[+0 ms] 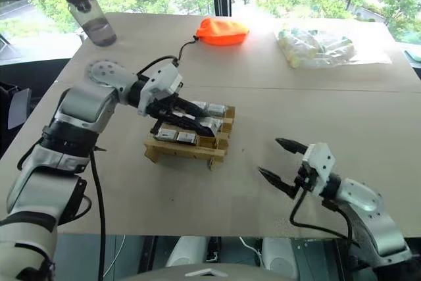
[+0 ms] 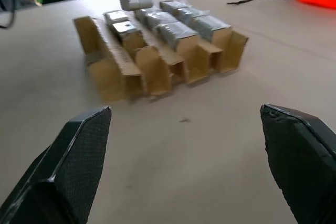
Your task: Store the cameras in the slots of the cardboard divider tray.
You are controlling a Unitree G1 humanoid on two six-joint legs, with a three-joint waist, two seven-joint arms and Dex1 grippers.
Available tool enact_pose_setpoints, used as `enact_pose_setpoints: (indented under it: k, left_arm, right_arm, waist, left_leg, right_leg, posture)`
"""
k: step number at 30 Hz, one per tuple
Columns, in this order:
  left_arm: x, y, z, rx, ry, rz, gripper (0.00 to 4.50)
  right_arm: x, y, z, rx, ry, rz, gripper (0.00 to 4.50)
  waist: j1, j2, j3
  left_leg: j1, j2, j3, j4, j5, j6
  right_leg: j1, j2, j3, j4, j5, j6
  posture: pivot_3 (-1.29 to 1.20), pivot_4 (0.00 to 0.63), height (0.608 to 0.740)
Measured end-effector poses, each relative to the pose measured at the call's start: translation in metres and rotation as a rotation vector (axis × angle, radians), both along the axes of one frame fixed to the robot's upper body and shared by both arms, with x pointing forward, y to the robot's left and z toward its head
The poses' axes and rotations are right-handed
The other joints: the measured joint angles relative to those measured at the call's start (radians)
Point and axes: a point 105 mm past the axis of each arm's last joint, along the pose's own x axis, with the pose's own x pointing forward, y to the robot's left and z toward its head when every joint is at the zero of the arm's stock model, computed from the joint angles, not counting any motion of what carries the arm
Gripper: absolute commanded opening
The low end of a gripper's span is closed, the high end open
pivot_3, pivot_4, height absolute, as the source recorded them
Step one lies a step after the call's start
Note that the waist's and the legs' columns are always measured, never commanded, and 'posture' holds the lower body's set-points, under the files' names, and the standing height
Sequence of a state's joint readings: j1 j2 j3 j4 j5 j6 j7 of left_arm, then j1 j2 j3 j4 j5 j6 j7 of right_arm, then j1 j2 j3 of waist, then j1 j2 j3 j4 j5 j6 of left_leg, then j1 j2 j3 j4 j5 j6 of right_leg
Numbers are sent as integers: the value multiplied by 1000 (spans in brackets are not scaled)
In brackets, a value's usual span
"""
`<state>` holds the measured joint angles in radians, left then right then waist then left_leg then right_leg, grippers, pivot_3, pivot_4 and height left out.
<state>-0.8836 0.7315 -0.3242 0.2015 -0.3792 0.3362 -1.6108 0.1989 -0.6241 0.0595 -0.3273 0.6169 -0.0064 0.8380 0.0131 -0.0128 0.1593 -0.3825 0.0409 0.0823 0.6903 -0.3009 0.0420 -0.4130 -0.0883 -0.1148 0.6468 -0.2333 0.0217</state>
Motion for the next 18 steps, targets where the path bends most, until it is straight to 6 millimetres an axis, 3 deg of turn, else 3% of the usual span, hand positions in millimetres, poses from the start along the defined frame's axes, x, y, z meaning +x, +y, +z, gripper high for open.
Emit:
enact_pose_setpoints:
  k: [9,18]
  left_arm:
    - [0,4,-10,31,-5,11,725]
    - [1,7,-18,68,-34,15,725]
  right_arm:
    - [-15,-8,4,90,-54,100,4500]
    - [-21,-10,-3,37,-94,197,4500]
  waist:
    - [2,0,0]
    - [2,0,0]
  left_leg:
    - [0,0,-1,0,0,0]
    - [0,-1,-1,0,0,0]
  right_leg:
    - [0,0,0,0,0,0]
    - [0,0,0,0,0,0]
  posture:
    - [0,150,726]
    - [0,150,726]
